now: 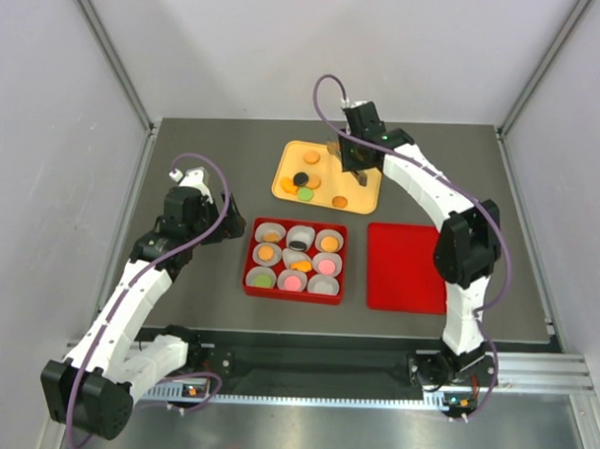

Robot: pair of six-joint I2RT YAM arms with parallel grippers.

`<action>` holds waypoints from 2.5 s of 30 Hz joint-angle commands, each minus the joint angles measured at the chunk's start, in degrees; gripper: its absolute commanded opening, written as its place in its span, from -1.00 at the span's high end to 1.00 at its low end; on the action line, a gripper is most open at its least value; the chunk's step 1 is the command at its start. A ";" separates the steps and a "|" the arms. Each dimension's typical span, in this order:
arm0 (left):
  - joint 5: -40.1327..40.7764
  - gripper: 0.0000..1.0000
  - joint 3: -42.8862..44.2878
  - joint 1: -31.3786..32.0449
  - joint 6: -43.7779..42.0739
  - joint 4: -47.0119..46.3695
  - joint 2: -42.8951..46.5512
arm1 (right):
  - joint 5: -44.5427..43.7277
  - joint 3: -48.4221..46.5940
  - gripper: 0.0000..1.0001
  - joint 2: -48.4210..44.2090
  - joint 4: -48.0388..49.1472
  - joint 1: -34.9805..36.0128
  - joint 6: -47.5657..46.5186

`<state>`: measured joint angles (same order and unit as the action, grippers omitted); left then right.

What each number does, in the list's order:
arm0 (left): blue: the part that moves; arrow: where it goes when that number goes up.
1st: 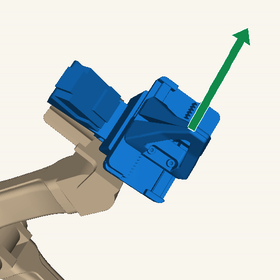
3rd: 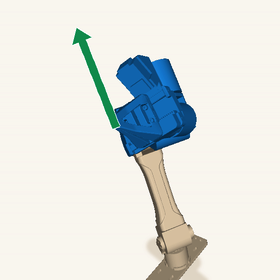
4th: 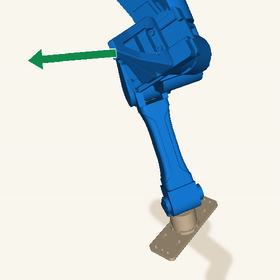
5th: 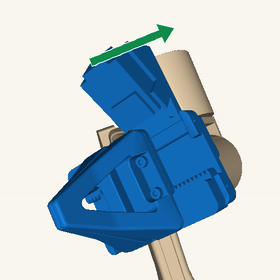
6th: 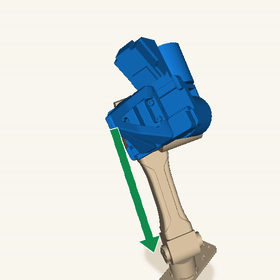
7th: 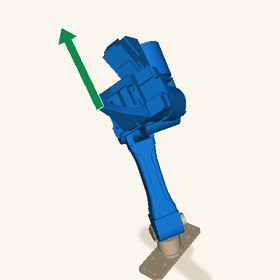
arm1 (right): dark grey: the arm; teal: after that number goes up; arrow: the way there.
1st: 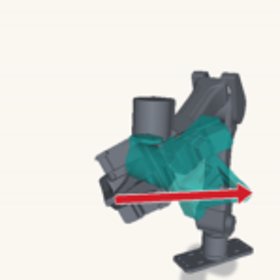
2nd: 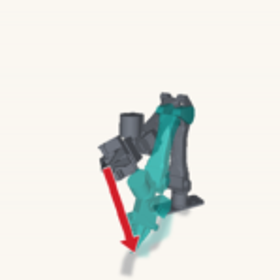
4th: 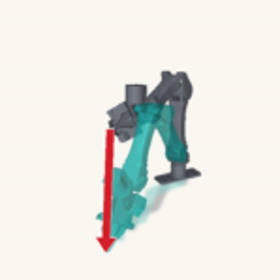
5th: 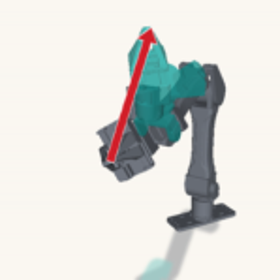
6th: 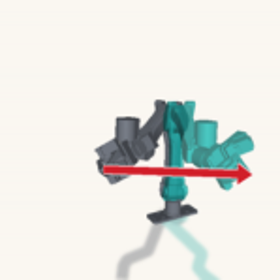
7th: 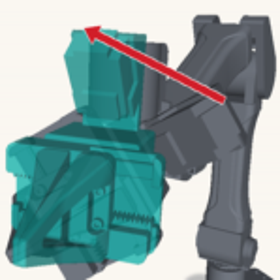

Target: Pack the cookies

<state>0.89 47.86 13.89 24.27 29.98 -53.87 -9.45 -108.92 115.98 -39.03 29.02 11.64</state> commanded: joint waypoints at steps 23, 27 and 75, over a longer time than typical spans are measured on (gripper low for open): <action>-2.82 -0.93 -0.66 -0.35 -0.01 -3.70 0.52 | 7.96 38.78 0.30 -43.64 1.59 10.44 6.20; -2.82 -0.93 -0.66 -0.35 -0.01 -3.70 0.60 | 7.26 40.46 0.30 -46.81 -1.66 13.87 7.26; -3.26 -0.93 -0.75 -0.53 -0.01 -3.79 0.34 | 10.77 51.88 0.24 -56.92 -13.88 28.82 14.82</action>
<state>-2.11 47.44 13.74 24.29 29.54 -53.87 1.41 -56.62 60.12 -54.26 56.62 25.76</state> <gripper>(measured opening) 0.966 0.382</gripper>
